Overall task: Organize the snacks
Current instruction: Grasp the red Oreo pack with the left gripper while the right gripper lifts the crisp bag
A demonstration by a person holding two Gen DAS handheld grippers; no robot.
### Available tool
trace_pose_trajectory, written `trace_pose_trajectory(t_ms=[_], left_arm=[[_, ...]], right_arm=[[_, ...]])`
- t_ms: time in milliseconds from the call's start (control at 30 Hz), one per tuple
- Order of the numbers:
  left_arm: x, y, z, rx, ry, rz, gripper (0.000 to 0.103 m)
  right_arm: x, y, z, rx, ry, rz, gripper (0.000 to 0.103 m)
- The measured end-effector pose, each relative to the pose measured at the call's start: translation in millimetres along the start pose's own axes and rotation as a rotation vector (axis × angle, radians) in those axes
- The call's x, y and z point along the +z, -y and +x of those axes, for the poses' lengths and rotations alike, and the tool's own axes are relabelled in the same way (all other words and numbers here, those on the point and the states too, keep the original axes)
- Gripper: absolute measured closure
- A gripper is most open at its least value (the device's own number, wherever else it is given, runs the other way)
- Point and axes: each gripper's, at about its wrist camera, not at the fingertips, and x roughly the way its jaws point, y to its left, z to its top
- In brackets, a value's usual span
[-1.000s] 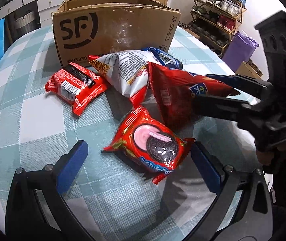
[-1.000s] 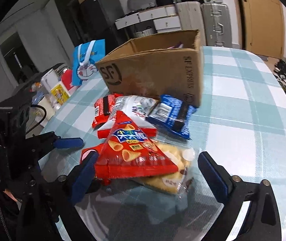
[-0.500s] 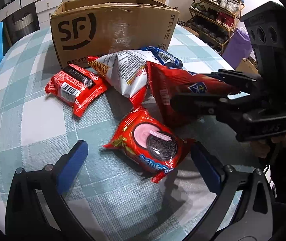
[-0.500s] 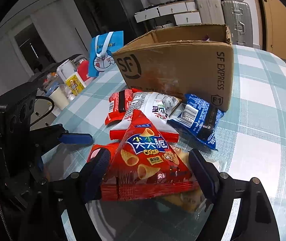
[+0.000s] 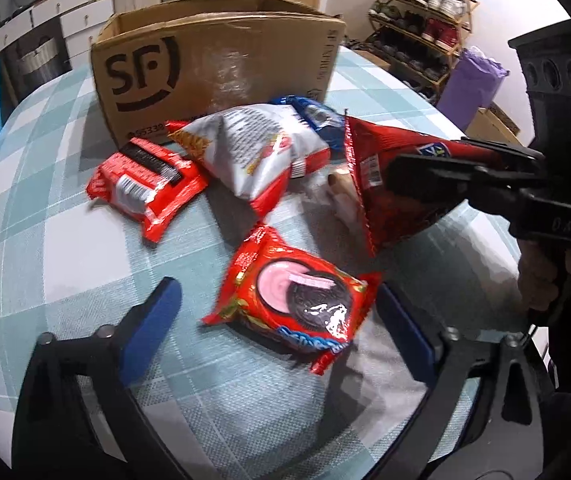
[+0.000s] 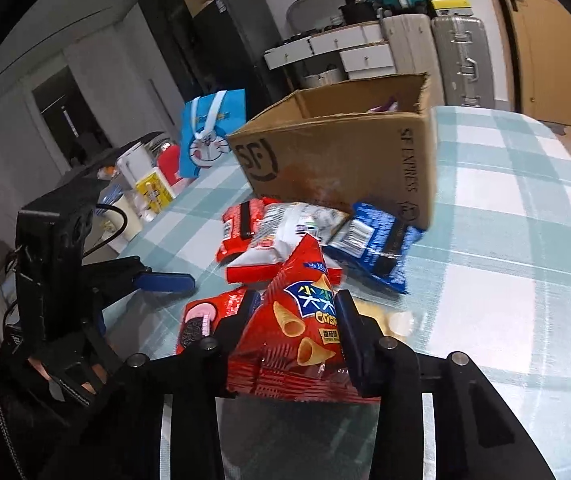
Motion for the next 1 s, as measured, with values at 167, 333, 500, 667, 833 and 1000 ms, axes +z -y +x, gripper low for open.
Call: trace_pose_trajectory(t_ms=[167,333,500,667,833,1000], left_arm=[[-0.4,3.9,-6.5,-0.054,0.029,0.027,0.051],[-2.0,1.0,-11.0,-0.061,0.041,0.01,0.058],[-2.7,-3.4,-18.6,-0.069,0.064,-0.015,0.059],[-0.1,-7.1,-28.4,-0.069,0.089,-0.036,0.059],[2.3,-9.3,-43.1,-0.079,0.126,-0.058,0.059],[6.3,-10.8,-60.6,-0.085,0.17,-0.066,0.059]], right_arm=[[-3.0,0.8,-6.2,-0.003,0.015,0.008,0.066],[-4.3,0.8,-9.3,-0.003,0.032,0.013,0.066],[-4.0,-1.0,-15.1,-0.001,0.055,0.009,0.066],[-2.7,-1.0,-21.9,-0.004,0.074,0.014,0.066],[-2.0,0.0,-31.6,-0.012,0.103,0.027,0.066],[1.6,-0.1,-40.8,-0.021,0.133,0.035,0.066]])
